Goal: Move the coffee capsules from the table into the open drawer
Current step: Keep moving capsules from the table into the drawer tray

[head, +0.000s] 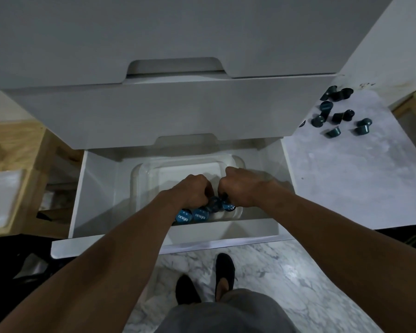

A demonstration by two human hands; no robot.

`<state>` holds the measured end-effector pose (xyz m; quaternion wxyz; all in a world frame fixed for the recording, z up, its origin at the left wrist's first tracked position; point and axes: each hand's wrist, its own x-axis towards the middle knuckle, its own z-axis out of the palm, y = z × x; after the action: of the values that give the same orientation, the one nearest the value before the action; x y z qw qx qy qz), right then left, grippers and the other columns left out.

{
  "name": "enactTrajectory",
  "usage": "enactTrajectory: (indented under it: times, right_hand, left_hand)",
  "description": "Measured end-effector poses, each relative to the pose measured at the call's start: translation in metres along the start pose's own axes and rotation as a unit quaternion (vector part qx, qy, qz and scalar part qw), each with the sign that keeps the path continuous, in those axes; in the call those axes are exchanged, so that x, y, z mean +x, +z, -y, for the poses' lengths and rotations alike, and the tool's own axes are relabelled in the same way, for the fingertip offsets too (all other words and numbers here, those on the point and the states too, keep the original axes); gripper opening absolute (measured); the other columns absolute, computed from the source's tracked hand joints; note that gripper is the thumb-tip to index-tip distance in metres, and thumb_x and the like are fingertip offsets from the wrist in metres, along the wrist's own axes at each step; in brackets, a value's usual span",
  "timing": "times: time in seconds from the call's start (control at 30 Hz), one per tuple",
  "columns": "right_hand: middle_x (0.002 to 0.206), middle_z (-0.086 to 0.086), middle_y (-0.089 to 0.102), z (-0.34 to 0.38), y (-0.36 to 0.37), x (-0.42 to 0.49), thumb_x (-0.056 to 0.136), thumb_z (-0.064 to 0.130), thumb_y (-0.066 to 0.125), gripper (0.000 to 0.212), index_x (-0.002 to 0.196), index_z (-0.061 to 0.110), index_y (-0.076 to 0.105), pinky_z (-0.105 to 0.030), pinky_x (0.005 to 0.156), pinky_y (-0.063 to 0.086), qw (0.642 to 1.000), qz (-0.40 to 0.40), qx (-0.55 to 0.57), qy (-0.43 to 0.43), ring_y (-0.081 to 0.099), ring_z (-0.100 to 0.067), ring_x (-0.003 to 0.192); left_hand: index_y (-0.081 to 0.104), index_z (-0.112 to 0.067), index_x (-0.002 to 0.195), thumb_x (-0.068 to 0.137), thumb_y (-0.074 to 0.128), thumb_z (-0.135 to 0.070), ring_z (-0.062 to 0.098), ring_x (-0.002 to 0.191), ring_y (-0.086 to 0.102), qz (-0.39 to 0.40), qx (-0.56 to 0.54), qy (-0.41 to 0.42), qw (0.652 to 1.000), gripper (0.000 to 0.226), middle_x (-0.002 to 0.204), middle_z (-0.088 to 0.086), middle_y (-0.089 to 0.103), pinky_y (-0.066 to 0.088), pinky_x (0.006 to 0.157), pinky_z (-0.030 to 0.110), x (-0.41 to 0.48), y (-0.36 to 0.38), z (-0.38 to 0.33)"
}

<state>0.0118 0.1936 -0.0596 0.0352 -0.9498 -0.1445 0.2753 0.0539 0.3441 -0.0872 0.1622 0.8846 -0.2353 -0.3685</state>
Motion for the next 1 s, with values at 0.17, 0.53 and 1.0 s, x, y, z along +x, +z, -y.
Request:
enactTrajectory:
  times: [0.17, 0.53, 1.0]
  right_hand:
    - [0.109, -0.012, 0.057, -0.001, 0.002, -0.005, 0.083, 0.016, 0.065, 0.028, 0.111, 0.020, 0.068, -0.030, 0.069, 0.044, 1.000, 0.012, 0.012, 0.003, 0.059, -0.026, 0.093]
    - [0.109, -0.014, 0.060, -0.006, 0.008, -0.007, 0.084, 0.017, 0.067, 0.027, 0.110, 0.016, 0.068, -0.027, 0.067, 0.042, 0.999, -0.007, 0.030, -0.021, 0.058, -0.022, 0.086]
    - [0.109, -0.013, 0.063, 0.005, -0.016, -0.044, 0.093, 0.028, 0.053, 0.029, 0.110, 0.007, 0.062, -0.032, 0.071, 0.043, 0.962, -0.251, 0.075, 0.082, 0.060, -0.031, 0.098]
  left_hand:
    - [0.068, -0.016, 0.107, 0.079, 0.067, -0.015, 0.021, 0.088, 0.062, 0.014, 0.015, -0.015, 1.000, 0.028, 0.103, 0.008, 0.068, 0.049, 0.072, 0.027, -0.001, 0.003, -0.001]
    - [0.067, -0.015, 0.110, 0.079, 0.070, -0.017, 0.023, 0.093, 0.062, 0.019, 0.049, -0.032, 0.998, 0.032, 0.109, 0.007, 0.066, 0.052, 0.081, 0.031, -0.007, 0.005, -0.003]
    - [0.057, -0.013, 0.121, 0.089, 0.057, -0.028, 0.031, 0.109, 0.055, -0.313, 0.096, -0.045, 0.944, 0.036, 0.121, 0.012, 0.057, 0.048, 0.091, 0.040, -0.069, -0.018, -0.013]
